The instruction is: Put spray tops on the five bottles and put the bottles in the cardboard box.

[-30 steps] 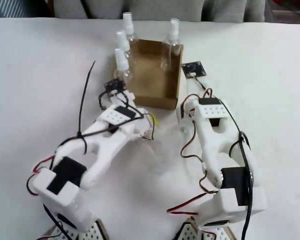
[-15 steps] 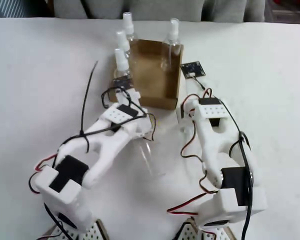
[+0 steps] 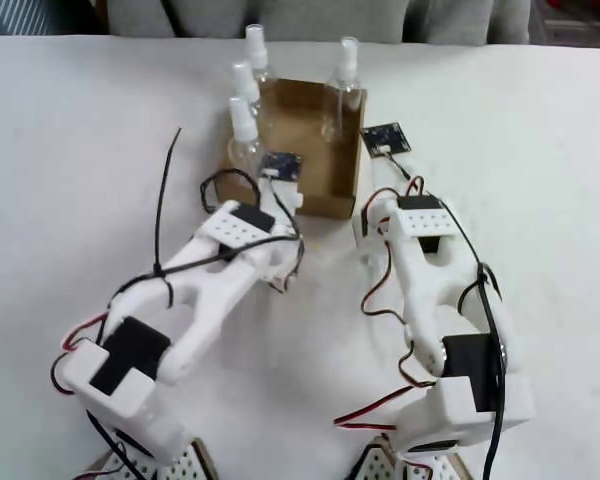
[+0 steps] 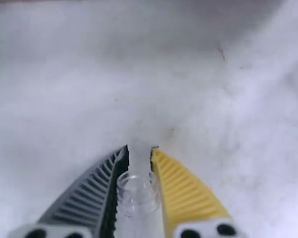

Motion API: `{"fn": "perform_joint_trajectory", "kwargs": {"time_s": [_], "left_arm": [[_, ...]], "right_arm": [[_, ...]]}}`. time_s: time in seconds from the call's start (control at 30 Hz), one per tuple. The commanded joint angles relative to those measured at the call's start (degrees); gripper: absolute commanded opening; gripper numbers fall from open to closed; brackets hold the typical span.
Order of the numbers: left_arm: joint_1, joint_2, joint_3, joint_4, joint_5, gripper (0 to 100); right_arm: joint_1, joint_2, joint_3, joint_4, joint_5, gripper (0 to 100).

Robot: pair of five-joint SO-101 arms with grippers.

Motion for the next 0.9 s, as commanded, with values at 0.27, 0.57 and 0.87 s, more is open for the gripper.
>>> {"fn": "perform_joint_trajectory", "kwargs": {"time_s": [0.27,0.57,0.87], "left_arm": [[-3.82,-3.12,-2.02,0.26,-6.95,7],[-4.79,-3.47,-3.34,8.35,-3.69,35],[-4.70,-3.56,-6.59,15.82,-3.87,37]], "right_arm": [[0.04,-0.22,-2.20,-0.31,0.62,12.3],[0.04,-0.22,-2.20,-0.31,0.62,12.3],[0.04,-0.22,-2.20,-0.31,0.62,12.3]]}}
